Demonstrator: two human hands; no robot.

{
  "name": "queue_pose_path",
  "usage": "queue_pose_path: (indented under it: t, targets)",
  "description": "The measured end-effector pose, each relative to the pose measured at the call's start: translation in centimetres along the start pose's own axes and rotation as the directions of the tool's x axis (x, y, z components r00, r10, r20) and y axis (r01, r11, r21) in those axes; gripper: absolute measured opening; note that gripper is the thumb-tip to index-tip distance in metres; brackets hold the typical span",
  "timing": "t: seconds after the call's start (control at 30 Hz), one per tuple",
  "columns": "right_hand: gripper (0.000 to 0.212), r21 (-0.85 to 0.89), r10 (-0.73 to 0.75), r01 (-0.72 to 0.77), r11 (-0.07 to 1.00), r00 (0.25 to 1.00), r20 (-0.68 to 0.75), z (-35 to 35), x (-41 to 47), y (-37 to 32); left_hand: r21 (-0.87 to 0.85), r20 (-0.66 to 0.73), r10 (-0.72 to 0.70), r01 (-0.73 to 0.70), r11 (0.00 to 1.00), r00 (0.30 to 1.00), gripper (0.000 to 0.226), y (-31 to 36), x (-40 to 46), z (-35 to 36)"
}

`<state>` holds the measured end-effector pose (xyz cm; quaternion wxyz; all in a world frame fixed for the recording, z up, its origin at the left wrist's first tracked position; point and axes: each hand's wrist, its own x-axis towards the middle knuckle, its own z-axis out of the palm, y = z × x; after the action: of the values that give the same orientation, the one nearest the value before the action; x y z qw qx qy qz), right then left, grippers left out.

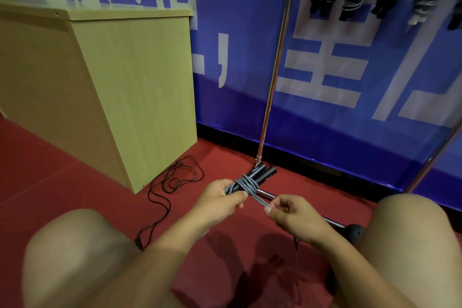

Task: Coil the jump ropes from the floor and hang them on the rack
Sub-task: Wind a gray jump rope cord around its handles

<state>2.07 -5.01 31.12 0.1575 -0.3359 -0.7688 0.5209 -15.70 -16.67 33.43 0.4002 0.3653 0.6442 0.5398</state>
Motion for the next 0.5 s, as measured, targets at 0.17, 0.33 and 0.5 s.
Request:
queue_pose_path:
  t: [0.17,0.33,0.5]
  targets:
    - [0.023,-0.136,0.02,-0.019,0.991,1.0,0.004,-0.3,0.0,0.5,0.132,-0.202,-0.015,0.042,0.99,0.979,0.007,-0.9,1.3,-1.3]
    - [0.021,-0.118,-0.003,0.002,0.993,1.0,-0.013,-0.3,-0.4,-0.1,0.444,-0.373,0.087,0.096,0.891,0.924,0.013,-1.6,2.5,-2.8]
    - [0.021,-0.094,-0.068,0.066,0.993,0.998,-0.015,-0.4,-0.9,-0.9,0.539,-0.338,0.118,0.089,0.838,0.934,0.01,-2.3,2.7,-2.4]
